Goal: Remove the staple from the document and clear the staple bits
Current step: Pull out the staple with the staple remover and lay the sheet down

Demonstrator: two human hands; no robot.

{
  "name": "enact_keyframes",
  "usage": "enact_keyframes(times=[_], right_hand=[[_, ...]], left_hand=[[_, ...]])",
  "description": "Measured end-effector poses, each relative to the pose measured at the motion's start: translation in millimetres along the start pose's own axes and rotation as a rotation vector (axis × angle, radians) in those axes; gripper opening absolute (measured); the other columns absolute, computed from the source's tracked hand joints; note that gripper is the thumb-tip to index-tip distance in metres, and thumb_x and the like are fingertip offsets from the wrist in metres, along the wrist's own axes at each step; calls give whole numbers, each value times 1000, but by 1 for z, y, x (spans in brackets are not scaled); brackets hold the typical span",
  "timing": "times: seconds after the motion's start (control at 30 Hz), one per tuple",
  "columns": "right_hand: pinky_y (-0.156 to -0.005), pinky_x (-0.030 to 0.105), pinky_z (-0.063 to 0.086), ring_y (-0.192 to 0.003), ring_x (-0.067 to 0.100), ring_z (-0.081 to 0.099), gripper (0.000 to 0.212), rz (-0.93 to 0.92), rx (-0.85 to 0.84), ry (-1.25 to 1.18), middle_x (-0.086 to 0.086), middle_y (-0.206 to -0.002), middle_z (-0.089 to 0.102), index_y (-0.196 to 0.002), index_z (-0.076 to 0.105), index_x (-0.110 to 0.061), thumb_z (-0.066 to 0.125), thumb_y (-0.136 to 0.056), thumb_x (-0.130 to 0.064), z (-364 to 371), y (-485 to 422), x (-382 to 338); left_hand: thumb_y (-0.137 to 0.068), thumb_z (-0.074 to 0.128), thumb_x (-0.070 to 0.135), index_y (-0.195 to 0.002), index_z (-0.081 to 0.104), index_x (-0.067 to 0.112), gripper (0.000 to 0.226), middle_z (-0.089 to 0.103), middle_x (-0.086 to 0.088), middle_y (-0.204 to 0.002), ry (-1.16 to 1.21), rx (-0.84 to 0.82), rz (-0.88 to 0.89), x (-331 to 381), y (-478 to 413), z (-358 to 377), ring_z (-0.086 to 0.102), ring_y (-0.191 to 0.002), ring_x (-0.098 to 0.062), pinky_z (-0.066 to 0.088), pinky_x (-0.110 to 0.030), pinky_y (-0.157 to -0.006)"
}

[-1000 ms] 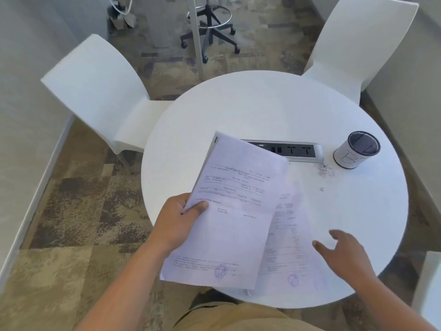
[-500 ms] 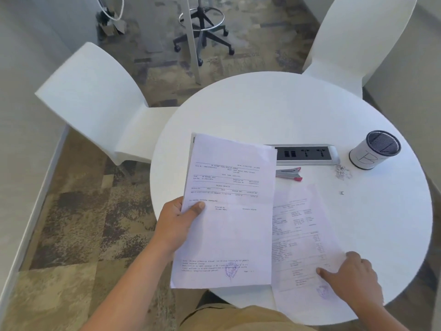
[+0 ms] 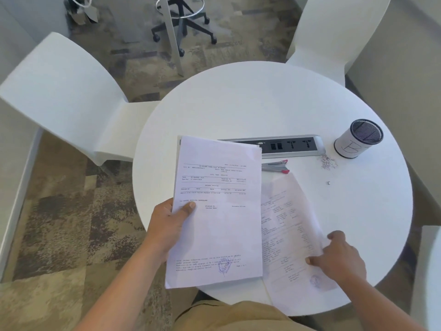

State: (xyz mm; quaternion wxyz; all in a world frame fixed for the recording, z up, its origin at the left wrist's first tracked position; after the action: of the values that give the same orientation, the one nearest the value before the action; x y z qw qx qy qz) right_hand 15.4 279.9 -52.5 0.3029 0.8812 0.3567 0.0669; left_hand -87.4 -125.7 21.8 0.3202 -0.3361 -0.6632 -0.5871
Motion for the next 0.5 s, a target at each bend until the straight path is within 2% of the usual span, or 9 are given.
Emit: enact_keyframes(times=[0.07, 0.17, 0.27, 0.33, 0.4, 0.5], right_hand=[[-65, 32, 45, -97, 22, 56, 67, -30, 2, 34, -4, -95, 63, -116, 50, -27, 84, -62, -45, -1, -1, -4], [-71, 32, 41, -96, 20, 48, 41, -154, 139, 183, -6, -93, 55, -99, 59, -28, 75, -67, -48, -15, 1, -15], [-64, 33, 46, -79, 17, 50, 24, -253, 160, 124, -6, -80, 57, -80, 51, -22, 68, -71, -38, -26, 4, -22], [-56, 35, 51, -66, 16, 54, 19, -297, 126, 99, -4, -69, 57, -75, 47, -23, 65, -75, -31, -28, 7, -21], [-53, 34, 52, -61, 14, 56, 16, -339, 126, 90, -5, -68, 58, -78, 49, -23, 64, -77, -29, -33, 7, -18], [-49, 24, 44, -64, 12, 59, 30, -330, 60, -109, -9, -87, 59, -106, 47, -27, 66, -83, -33, -43, 3, -9]], left_hand=[[-95, 66, 22, -107, 75, 21, 15, 79, 3, -101, -8, -6, -9, 0, -1, 3, 76, -93, -24, 58, -45, -86], [-95, 66, 22, -106, 75, 20, 14, 79, 3, -99, -22, 4, 0, 4, -2, 10, 76, -91, -23, 59, -41, -81], [-95, 66, 21, -103, 75, 21, 12, 80, 2, -98, -34, 23, -7, 5, 2, 16, 76, -90, -24, 60, -44, -82], [-95, 66, 22, -102, 76, 21, 12, 80, 2, -98, -53, 27, -17, 2, 9, 21, 76, -89, -24, 60, -47, -83], [-95, 66, 23, -104, 76, 21, 13, 80, 3, -98, -59, 34, -22, -2, 17, 27, 76, -88, -24, 60, -47, -81], [-96, 64, 20, -104, 75, 23, 13, 80, 6, -97, -20, 85, -26, -7, 33, 32, 77, -85, -19, 59, -38, -73]])
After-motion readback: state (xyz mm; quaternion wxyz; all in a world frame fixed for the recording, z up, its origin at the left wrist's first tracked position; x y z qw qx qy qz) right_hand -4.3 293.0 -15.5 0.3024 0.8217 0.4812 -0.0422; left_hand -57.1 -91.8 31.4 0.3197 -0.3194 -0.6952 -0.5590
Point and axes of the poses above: each hand's wrist, its own y-axis away from the middle knuckle, its own z-axis out of the palm, x = y × z, the point moved 7 cm from there along -y, towards the middle knuckle
